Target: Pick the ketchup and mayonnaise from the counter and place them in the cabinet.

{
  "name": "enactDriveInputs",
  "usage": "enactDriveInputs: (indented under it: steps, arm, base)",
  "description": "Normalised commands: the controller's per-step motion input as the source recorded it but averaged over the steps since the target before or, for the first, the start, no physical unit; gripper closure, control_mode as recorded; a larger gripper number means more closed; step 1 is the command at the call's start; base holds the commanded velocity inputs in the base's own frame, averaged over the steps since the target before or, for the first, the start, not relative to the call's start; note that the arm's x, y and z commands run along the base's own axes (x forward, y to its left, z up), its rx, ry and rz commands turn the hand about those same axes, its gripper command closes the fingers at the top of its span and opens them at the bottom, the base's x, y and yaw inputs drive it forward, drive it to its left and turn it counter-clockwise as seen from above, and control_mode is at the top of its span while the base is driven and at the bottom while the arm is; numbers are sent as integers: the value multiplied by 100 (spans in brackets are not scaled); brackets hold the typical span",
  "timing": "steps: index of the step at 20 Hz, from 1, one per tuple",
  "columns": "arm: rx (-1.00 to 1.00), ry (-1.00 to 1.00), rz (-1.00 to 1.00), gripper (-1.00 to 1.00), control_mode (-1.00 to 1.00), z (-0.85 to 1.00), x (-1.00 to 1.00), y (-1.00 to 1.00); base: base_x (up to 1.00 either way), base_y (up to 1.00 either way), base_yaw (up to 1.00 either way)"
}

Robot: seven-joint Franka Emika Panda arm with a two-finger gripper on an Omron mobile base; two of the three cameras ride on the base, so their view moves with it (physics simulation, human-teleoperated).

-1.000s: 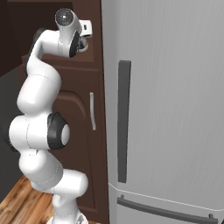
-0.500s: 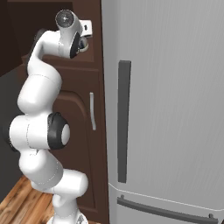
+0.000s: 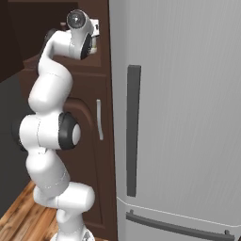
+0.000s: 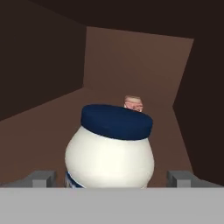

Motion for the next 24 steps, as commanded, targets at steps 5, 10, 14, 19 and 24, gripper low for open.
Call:
enactDriveInputs:
  steps: [5,10,14,19,24]
  arm:
    - [0,0,1,-100,-100,0,19,0]
    - [0,-2,2,-100,-100,0,-12,0]
    - [0,-5,3,-100,-100,0,-56,0]
    - [0,-5,3,-100,-100,0,-72,0]
    - [0,-1,1,-100,-100,-7,-80,0]
  base:
    - [0,0,0]
    - [0,0,0]
    - [0,0,0]
    - [0,0,0]
    - [0,0,0]
